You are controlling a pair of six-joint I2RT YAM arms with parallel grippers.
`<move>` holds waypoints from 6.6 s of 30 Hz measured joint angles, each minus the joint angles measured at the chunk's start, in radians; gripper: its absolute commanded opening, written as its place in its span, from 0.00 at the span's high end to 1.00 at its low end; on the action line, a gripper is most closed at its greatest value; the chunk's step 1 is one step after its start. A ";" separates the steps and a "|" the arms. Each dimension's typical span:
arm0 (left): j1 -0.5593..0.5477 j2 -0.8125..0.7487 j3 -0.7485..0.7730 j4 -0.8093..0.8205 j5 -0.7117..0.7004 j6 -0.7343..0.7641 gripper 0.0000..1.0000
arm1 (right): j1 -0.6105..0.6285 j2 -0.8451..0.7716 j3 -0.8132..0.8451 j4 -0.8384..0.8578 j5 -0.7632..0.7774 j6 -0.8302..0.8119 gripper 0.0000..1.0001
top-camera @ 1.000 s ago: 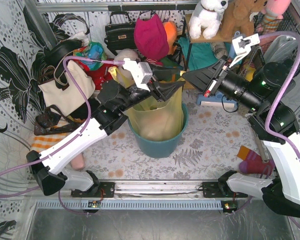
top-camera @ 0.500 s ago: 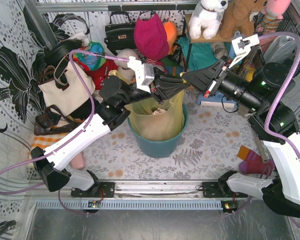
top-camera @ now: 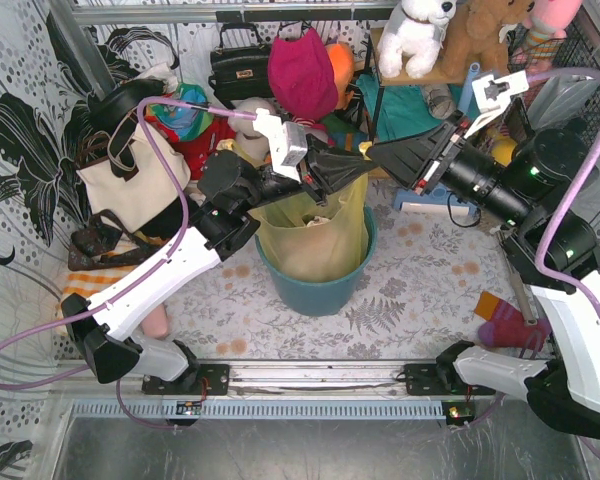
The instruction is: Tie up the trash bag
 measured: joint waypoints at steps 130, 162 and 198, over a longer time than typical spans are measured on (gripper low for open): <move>0.019 0.069 0.213 -0.253 -0.023 -0.089 0.95 | -0.001 0.000 -0.033 0.056 0.045 -0.078 1.00; 0.022 -0.132 -0.235 0.151 0.208 -0.166 1.00 | -0.001 0.196 0.035 0.153 -0.196 -0.071 0.49; 0.030 -0.232 -0.320 0.287 0.283 -0.223 1.00 | 0.243 0.657 0.565 0.128 -0.304 -0.362 0.18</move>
